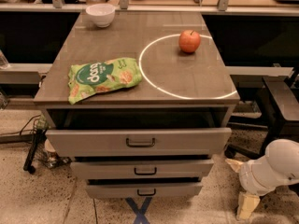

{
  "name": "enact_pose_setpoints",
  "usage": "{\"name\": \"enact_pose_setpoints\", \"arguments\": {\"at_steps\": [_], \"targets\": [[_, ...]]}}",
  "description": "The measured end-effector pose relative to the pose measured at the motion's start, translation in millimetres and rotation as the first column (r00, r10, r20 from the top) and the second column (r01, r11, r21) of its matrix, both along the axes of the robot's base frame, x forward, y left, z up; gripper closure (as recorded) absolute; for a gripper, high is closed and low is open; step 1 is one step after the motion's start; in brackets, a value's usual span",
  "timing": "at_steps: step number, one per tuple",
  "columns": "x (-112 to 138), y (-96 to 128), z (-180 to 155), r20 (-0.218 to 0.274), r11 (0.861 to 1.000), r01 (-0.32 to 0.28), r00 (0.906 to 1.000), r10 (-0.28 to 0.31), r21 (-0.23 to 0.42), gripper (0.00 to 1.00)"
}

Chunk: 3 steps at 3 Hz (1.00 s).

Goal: Open bottom drawer

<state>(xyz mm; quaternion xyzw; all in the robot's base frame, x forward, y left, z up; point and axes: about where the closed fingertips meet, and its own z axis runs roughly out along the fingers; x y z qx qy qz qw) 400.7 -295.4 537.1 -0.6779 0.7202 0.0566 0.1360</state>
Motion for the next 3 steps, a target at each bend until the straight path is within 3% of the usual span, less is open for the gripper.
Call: {"name": "enact_pose_setpoints", "arguments": {"at_steps": [2, 3], "targets": [[-0.4, 0.3, -11.2, 0.015, 1.0, 0.015, 0.9998, -0.015, -0.003, 0.0], [-4.6, -1.6, -46.1, 0.021, 0.998, 0.053, 0.9984, -0.052, -0.02, 0.0]]}}
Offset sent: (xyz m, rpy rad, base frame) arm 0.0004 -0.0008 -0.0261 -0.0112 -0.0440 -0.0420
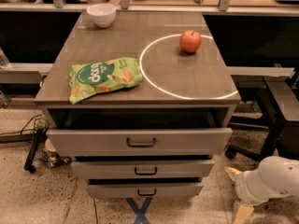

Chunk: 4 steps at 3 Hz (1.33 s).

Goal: Open bottom drawer

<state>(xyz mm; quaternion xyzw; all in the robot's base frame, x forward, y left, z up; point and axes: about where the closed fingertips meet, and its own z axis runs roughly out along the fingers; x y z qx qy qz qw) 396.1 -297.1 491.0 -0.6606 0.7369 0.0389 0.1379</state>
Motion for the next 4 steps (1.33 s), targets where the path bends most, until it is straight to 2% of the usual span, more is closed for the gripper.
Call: {"name": "enact_pose_setpoints", "arguments": {"at_steps": [1, 2, 3, 4], "targets": [[5.9, -4.6, -53.1, 0.057, 0.999, 0.023, 0.9981, -0.022, -0.025, 0.0], [10.2, -5.5, -81.5, 0.084, 1.0, 0.013, 0.9964, -0.011, -0.024, 0.0], [22.5, -11.0, -126.5, 0.08, 0.999, -0.005, 0.9967, 0.008, -0.036, 0.0], [30.4, -7.7, -156.5, 0.071, 0.999, -0.021, 0.9972, 0.023, -0.032, 0.0]]}}
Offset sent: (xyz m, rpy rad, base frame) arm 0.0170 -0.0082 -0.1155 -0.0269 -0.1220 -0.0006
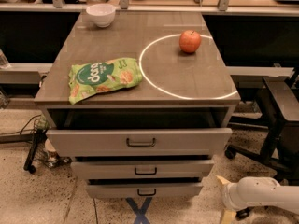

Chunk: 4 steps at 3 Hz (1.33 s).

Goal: Open bottom drawer

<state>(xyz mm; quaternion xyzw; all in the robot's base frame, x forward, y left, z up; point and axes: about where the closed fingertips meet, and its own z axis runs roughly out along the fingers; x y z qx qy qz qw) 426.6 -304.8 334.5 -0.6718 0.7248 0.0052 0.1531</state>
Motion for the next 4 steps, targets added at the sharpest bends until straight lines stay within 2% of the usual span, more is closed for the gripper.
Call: {"name": "enact_pose_setpoints", "arguments": {"at_steps": [2, 3, 4], "targets": [[15.9, 2.8, -57.3, -0.008, 0.999, 0.019, 0.9998, -0.019, 0.036, 0.0], [20.1, 12.2, -87.9, -0.015, 0.998, 0.023, 0.9996, -0.022, 0.065, 0.0], [21.5, 21.8, -104.8, -0.016, 0.996, 0.018, 0.9997, -0.017, 0.087, 0.0]]}}
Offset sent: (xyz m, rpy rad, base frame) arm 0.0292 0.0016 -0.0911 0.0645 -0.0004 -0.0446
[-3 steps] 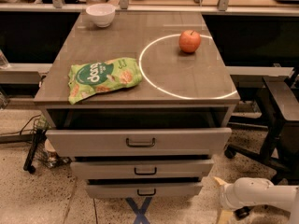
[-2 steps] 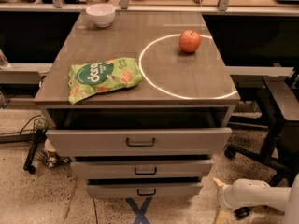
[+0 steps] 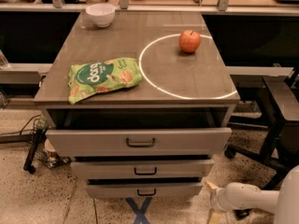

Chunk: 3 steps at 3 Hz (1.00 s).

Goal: Open bottom drawer

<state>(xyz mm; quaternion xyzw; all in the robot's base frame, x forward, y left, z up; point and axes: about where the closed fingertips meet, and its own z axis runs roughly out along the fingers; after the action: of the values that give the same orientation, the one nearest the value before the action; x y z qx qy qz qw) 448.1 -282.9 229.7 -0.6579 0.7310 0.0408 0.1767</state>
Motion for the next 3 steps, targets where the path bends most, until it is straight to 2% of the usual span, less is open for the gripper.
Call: {"name": "enact_pose_setpoints", "arguments": {"at_steps": [3], "targets": [[20.5, 37.8, -42.1, 0.029, 0.995, -0.013, 0.9995, 0.01, 0.094, 0.0]]}}
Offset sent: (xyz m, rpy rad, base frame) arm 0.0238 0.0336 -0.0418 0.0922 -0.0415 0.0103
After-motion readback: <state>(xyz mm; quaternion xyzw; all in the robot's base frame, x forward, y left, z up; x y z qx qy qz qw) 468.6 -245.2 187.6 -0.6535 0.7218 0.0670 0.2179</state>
